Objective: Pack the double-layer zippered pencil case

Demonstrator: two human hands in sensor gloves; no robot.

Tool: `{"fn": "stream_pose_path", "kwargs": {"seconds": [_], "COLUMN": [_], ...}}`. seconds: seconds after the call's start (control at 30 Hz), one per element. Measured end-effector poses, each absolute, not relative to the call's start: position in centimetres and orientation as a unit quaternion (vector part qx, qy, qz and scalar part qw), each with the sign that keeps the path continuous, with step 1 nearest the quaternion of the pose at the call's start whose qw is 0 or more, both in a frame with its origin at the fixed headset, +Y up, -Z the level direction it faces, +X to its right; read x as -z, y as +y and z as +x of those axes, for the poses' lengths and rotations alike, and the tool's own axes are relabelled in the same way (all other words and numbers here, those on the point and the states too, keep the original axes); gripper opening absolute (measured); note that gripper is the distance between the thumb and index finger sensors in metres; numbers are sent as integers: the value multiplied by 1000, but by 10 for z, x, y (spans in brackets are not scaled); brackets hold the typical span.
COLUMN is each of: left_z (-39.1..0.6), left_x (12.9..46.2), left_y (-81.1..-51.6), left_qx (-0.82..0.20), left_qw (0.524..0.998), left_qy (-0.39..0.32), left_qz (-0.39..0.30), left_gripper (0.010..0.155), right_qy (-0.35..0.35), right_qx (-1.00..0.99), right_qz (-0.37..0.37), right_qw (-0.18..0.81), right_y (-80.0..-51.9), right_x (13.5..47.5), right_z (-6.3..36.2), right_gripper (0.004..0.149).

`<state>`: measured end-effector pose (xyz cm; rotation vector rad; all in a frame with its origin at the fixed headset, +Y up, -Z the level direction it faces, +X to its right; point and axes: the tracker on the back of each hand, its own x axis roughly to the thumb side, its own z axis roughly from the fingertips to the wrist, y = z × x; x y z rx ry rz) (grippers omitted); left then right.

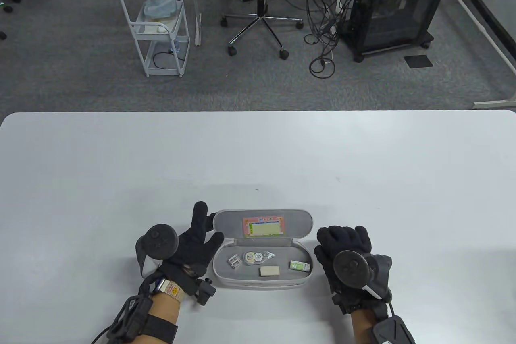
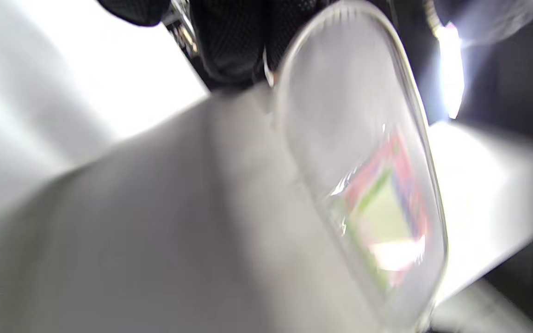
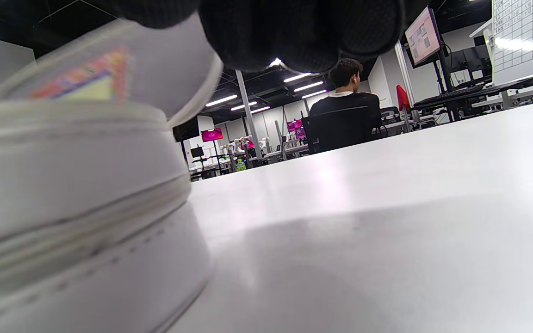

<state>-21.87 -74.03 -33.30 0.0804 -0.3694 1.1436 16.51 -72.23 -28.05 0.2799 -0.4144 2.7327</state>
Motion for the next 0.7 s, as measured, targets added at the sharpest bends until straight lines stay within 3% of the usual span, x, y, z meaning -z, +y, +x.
{"fn": "stream_pose_path", "kwargs": {"seconds": [0.13, 0.23, 0.33, 0.47, 0.6, 0.67, 0.7], "left_z": [-217, -206, -192, -173, -160, -156, -153], "left_x": [326, 316, 301, 290, 289, 286, 282], "left_y": [-727, -712, -705, -711, -710, -708, -707], "left_qx": [-422, -311, -159, 53, -1, -8, 0], "left_qw": [877, 902, 921, 938, 962, 970, 969], "left_qy": [-214, -283, -347, -342, -271, -244, -247], "left_qz": [80, 99, 77, -12, -6, -10, 24], "left_gripper": [66, 53, 55, 63, 50, 50, 53], "right_qy": [-158, -158, -155, -138, -120, -114, -110], "right_qx": [-968, -966, -967, -970, -976, -979, -981], "right_qz": [81, 73, 69, 66, 68, 72, 74], "right_qw": [180, 190, 192, 189, 171, 155, 142], "right_y": [-721, -720, -722, -726, -731, -732, -732], "right_x": [280, 281, 282, 285, 286, 287, 287], "right_z": [171, 176, 178, 178, 175, 172, 170], "right_gripper": [56, 56, 56, 56, 55, 54, 54]}}
